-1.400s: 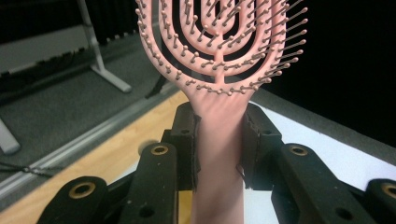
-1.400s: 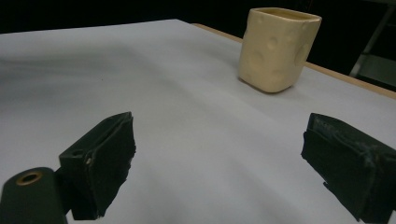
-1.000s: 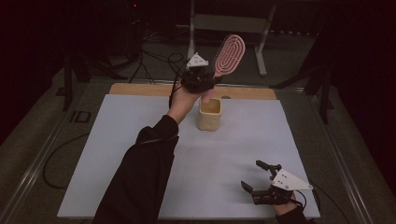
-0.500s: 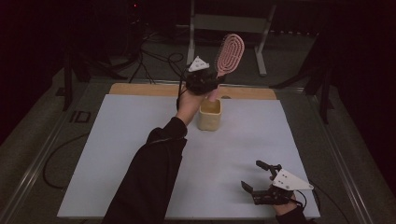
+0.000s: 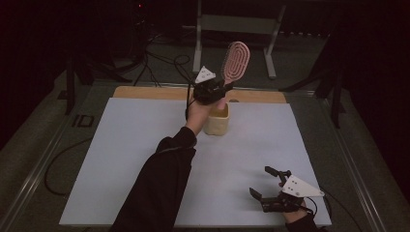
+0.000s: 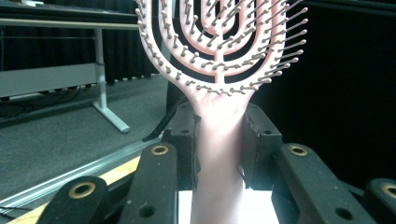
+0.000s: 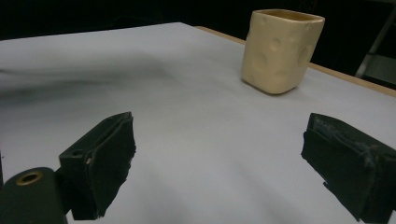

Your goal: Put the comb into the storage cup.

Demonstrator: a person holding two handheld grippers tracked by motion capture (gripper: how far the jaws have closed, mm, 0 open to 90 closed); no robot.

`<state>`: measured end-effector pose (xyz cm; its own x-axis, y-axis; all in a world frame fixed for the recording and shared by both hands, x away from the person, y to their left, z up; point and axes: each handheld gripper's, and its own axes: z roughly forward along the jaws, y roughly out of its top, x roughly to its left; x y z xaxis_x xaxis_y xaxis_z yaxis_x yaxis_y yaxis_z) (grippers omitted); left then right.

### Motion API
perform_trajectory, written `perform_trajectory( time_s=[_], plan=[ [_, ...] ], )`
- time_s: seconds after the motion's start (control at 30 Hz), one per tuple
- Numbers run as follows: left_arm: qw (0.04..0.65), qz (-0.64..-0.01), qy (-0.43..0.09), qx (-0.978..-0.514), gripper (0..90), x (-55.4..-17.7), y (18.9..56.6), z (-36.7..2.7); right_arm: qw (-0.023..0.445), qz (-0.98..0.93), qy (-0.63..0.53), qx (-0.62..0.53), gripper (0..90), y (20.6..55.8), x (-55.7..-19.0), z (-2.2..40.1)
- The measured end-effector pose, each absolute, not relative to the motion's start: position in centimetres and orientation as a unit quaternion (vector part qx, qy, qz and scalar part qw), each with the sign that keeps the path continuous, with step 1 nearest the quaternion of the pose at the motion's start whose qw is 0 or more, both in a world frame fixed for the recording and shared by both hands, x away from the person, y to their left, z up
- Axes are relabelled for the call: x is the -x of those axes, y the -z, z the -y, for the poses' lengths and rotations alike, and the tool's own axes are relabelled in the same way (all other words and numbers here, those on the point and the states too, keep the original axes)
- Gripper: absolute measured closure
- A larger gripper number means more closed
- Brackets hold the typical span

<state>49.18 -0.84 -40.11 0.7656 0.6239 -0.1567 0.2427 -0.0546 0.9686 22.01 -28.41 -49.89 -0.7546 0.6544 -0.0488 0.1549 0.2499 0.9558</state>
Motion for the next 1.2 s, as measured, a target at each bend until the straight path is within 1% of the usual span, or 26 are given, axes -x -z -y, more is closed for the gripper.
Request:
perform_trajectory(
  time_s=[0.2,0.3,0.5,0.63,0.87,1.0,1.2],
  plan=[
    [0.615,-0.304,-0.158,-0.710,70.2,-49.0,41.1,1.0,0.227,-0.758,-0.551,-0.266,9.1,49.9,-22.0,28.4],
    [0.624,-0.308,-0.156,-0.701,70.2,-48.8,41.9,0.9,0.226,-0.759,-0.549,-0.266,9.1,49.9,-22.0,28.4],
    [0.613,-0.309,-0.158,-0.709,70.1,-48.8,42.9,1.0,0.226,-0.758,-0.551,-0.267,9.1,49.9,-22.0,28.4],
    [0.608,-0.312,-0.150,-0.714,70.1,-48.8,43.3,1.0,0.226,-0.759,-0.550,-0.267,9.1,49.9,-22.0,28.4],
    [0.578,-0.316,-0.153,-0.737,70.0,-48.9,43.7,1.3,0.224,-0.760,-0.550,-0.265,9.1,50.0,-22.1,28.4],
    [0.553,-0.314,-0.166,-0.753,70.0,-48.9,43.6,1.5,0.224,-0.759,-0.550,-0.265,9.1,50.0,-22.1,28.4],
    [0.531,-0.320,-0.169,-0.766,69.9,-49.1,43.9,1.7,0.224,-0.760,-0.550,-0.266,9.1,50.0,-22.1,28.4]
  ],
)
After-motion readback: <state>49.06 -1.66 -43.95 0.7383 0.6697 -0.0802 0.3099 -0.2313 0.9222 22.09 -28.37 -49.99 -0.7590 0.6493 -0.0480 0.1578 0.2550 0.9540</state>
